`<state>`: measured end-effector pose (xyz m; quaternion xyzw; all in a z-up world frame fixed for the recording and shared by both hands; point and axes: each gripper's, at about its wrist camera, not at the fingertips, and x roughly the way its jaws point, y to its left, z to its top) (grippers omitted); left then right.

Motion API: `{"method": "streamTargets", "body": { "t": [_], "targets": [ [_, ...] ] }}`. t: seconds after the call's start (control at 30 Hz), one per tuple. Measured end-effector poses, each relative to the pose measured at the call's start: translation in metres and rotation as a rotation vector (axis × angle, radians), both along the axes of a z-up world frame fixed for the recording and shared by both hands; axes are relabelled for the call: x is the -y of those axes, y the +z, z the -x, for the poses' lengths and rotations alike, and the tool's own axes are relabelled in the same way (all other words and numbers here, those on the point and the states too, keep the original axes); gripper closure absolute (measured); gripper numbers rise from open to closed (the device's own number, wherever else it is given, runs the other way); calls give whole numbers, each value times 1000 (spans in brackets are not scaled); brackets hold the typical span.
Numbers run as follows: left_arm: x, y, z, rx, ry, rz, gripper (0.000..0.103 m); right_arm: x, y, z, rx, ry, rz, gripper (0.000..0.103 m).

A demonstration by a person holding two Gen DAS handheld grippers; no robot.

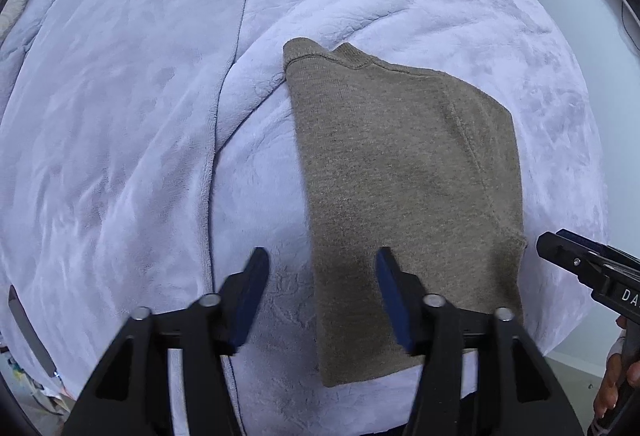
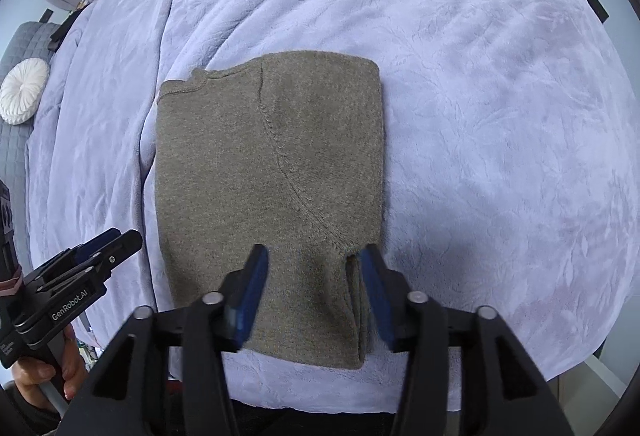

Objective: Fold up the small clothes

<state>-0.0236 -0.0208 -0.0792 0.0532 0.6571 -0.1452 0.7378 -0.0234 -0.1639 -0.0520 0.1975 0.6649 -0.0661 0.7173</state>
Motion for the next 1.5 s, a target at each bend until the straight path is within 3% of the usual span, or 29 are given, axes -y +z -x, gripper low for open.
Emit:
{"method": "streamTargets", "body": {
  "t": [0.07, 0.13, 0.23, 0.27, 0.3, 0.33, 0.83, 1.5],
  "targets": [
    [-1, 4, 1, 24, 6, -4, 24, -3, 3, -2, 5, 8, 8, 46],
    [-1, 4, 1, 14, 7, -9, 24, -5, 6, -5, 3, 11, 14, 35],
    [-1, 5, 0, 14, 14, -13, 24, -11, 10, -8, 10, 25, 35, 29],
    [0, 6, 0, 17, 15, -18, 16, -13, 11, -9, 13, 30, 40, 29],
    [0, 6, 0, 19, 16, -19, 1, -14, 13, -10, 14, 35, 48, 24],
    [0, 7, 1, 27, 19, -19, 0, -15, 14, -12, 13, 36, 53, 20],
    [6, 12, 1, 57, 0, -89, 0, -15, 17, -13, 12, 16, 148, 16],
    [1, 13, -2, 49, 21, -88, 0, -13, 16, -16, -33, 14, 219, 16]
  ]
}}
